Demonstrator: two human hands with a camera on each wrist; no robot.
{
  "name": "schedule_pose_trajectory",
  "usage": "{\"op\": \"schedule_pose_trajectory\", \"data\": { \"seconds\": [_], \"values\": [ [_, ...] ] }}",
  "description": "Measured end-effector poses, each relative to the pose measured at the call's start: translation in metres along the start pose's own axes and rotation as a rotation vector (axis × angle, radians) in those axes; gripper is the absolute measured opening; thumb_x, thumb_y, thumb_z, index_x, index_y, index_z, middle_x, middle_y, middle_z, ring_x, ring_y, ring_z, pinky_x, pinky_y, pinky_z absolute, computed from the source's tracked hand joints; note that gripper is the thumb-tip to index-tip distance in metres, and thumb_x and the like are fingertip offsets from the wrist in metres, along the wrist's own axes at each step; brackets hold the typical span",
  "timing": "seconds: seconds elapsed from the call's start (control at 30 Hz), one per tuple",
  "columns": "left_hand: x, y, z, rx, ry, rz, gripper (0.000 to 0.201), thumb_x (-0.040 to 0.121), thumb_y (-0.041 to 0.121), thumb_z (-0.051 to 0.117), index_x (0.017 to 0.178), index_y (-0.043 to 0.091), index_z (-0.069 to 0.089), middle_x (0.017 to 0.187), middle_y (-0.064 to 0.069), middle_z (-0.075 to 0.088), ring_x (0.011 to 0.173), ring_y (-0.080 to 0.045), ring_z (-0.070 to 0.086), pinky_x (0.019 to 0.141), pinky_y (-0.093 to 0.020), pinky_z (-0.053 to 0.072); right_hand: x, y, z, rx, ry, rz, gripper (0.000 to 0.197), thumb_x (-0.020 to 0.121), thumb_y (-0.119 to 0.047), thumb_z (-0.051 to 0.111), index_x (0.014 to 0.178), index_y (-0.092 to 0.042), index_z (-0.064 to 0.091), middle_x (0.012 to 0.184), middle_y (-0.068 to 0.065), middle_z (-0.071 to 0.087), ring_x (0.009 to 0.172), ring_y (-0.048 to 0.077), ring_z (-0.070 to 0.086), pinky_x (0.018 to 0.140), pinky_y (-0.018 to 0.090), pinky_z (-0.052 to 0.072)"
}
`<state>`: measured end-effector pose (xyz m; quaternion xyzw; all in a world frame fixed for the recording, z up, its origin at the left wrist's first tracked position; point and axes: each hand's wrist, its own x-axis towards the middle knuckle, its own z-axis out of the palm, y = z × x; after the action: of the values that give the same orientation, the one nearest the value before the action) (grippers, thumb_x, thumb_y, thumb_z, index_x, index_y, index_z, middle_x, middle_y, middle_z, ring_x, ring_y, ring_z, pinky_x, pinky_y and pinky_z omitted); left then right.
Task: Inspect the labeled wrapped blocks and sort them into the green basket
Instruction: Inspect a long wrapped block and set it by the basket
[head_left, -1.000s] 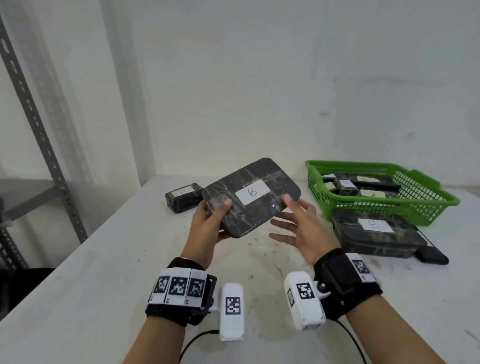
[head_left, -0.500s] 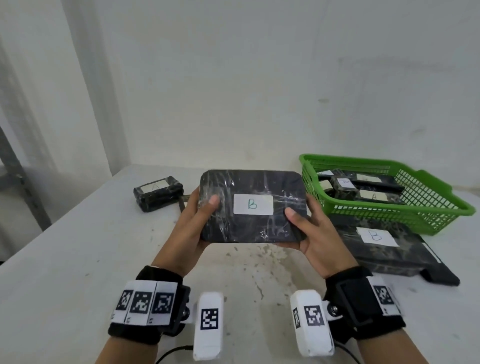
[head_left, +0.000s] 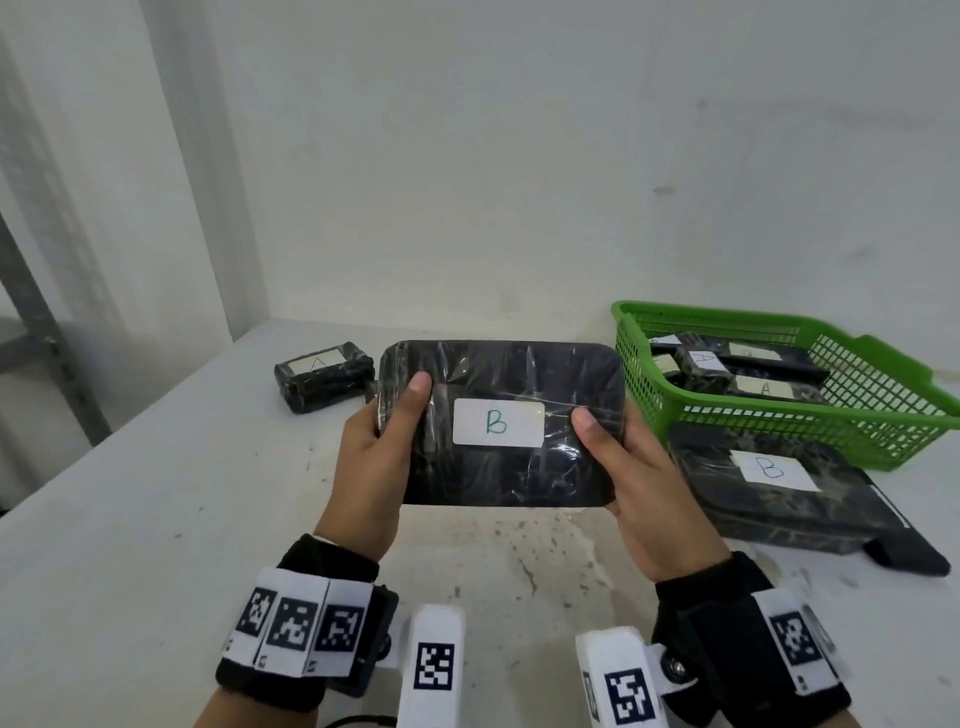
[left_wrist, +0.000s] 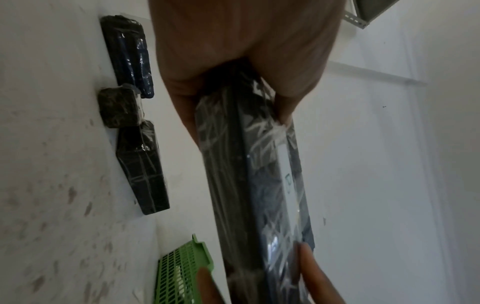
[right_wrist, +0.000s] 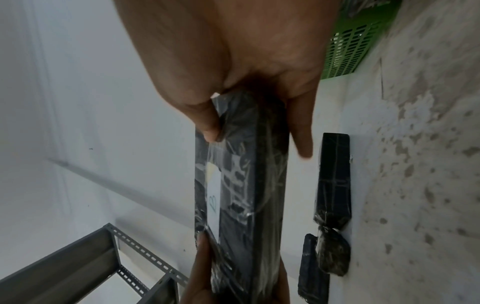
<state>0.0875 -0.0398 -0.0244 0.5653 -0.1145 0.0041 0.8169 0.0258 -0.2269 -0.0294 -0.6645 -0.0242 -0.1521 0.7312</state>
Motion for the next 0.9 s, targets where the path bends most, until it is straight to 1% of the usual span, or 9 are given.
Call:
{"op": "schedule_pose_trajectory", "data": {
  "seconds": [0.13, 0.23, 0.37, 0.47, 0.53, 0.63, 0.7, 0.8, 0.9],
  "values": [
    [-0.002, 0.001, 0.000, 0.033, 0.000, 0.000, 0.032, 0.087, 0.040, 0.058, 0.103, 0.015, 0.071, 0.102, -0.004, 0.077, 0.100, -0.019, 0.072, 0.092, -0.040, 0.053, -0.001, -0.003, -0.001, -0.067, 0.008, -0.054, 0.063, 0.086, -0.074, 0.045, 0.138, -0.037, 0.053, 0.139, -0.011, 0.058, 0.133, 0.013, 0.050, 0.115, 0.048, 0.032],
    [-0.007, 0.005, 0.001, 0.017, -0.120, -0.085, 0.042, 0.086, 0.044, 0.063, 0.113, 0.012, 0.070, 0.109, -0.007, 0.075, 0.108, -0.023, 0.069, 0.095, -0.041, 0.051, 0.000, -0.001, -0.004, -0.131, 0.124, -0.092, 0.066, 0.077, -0.085, 0.045, 0.129, -0.046, 0.057, 0.132, -0.013, 0.063, 0.128, 0.014, 0.055, 0.111, 0.050, 0.038],
    [-0.011, 0.012, 0.000, 0.053, -0.223, -0.086, 0.043, 0.088, 0.057, 0.054, 0.106, 0.025, 0.076, 0.111, -0.005, 0.074, 0.107, -0.021, 0.069, 0.092, -0.043, 0.052, -0.002, -0.005, 0.000, -0.232, 0.218, -0.202, 0.035, 0.089, -0.068, 0.046, 0.109, -0.046, 0.065, 0.114, -0.017, 0.071, 0.112, 0.007, 0.064, 0.103, 0.046, 0.047],
    [-0.010, 0.009, 0.004, 0.088, -0.041, -0.006, 0.050, 0.071, 0.057, 0.069, 0.097, 0.014, 0.075, 0.095, -0.005, 0.077, 0.095, -0.022, 0.073, 0.085, -0.039, 0.056, -0.006, -0.012, 0.008, -0.193, 0.178, -0.201, 0.031, 0.090, -0.048, 0.047, 0.105, -0.031, 0.067, 0.105, -0.010, 0.075, 0.103, 0.009, 0.069, 0.099, 0.041, 0.051],
    [-0.008, 0.003, 0.005, 0.139, 0.061, 0.038, 0.055, 0.062, 0.056, 0.069, 0.090, 0.010, 0.073, 0.088, -0.004, 0.077, 0.089, -0.019, 0.074, 0.083, -0.037, 0.057, -0.008, -0.012, 0.009, -0.122, 0.156, -0.164, 0.035, 0.091, -0.046, 0.049, 0.108, -0.025, 0.069, 0.107, -0.006, 0.075, 0.105, 0.011, 0.069, 0.100, 0.042, 0.051],
    [-0.007, -0.001, 0.007, 0.137, 0.057, -0.023, 0.052, 0.066, 0.055, 0.068, 0.089, 0.009, 0.073, 0.088, -0.004, 0.078, 0.086, -0.017, 0.074, 0.081, -0.034, 0.057, -0.010, -0.011, 0.011, -0.099, 0.131, -0.170, 0.046, 0.092, -0.055, 0.049, 0.121, -0.024, 0.064, 0.119, -0.009, 0.070, 0.116, 0.006, 0.063, 0.103, 0.034, 0.046],
    [-0.007, 0.002, 0.006, 0.105, 0.008, -0.082, 0.046, 0.070, 0.051, 0.067, 0.094, 0.012, 0.074, 0.090, -0.002, 0.078, 0.087, -0.015, 0.074, 0.077, -0.029, 0.056, -0.010, -0.009, 0.014, -0.125, 0.185, -0.206, 0.038, 0.088, -0.051, 0.055, 0.115, -0.025, 0.062, 0.111, -0.011, 0.071, 0.109, 0.003, 0.064, 0.095, 0.025, 0.046],
    [-0.009, 0.004, 0.006, 0.140, -0.091, -0.108, 0.050, 0.069, 0.050, 0.068, 0.103, 0.014, 0.074, 0.096, -0.003, 0.078, 0.092, -0.017, 0.074, 0.082, -0.032, 0.056, -0.010, -0.002, 0.015, -0.151, 0.280, -0.226, 0.025, 0.084, -0.043, 0.061, 0.103, -0.027, 0.060, 0.096, -0.009, 0.072, 0.094, 0.003, 0.067, 0.086, 0.024, 0.049],
    [-0.007, 0.000, 0.006, 0.141, -0.028, -0.091, 0.046, 0.062, 0.039, 0.078, 0.098, 0.009, 0.075, 0.091, -0.006, 0.078, 0.089, -0.022, 0.074, 0.080, -0.034, 0.057, -0.008, 0.002, 0.013, -0.115, 0.294, -0.195, 0.019, 0.088, -0.037, 0.063, 0.104, -0.027, 0.061, 0.098, -0.010, 0.073, 0.095, 0.004, 0.068, 0.085, 0.026, 0.053]
  ]
}}
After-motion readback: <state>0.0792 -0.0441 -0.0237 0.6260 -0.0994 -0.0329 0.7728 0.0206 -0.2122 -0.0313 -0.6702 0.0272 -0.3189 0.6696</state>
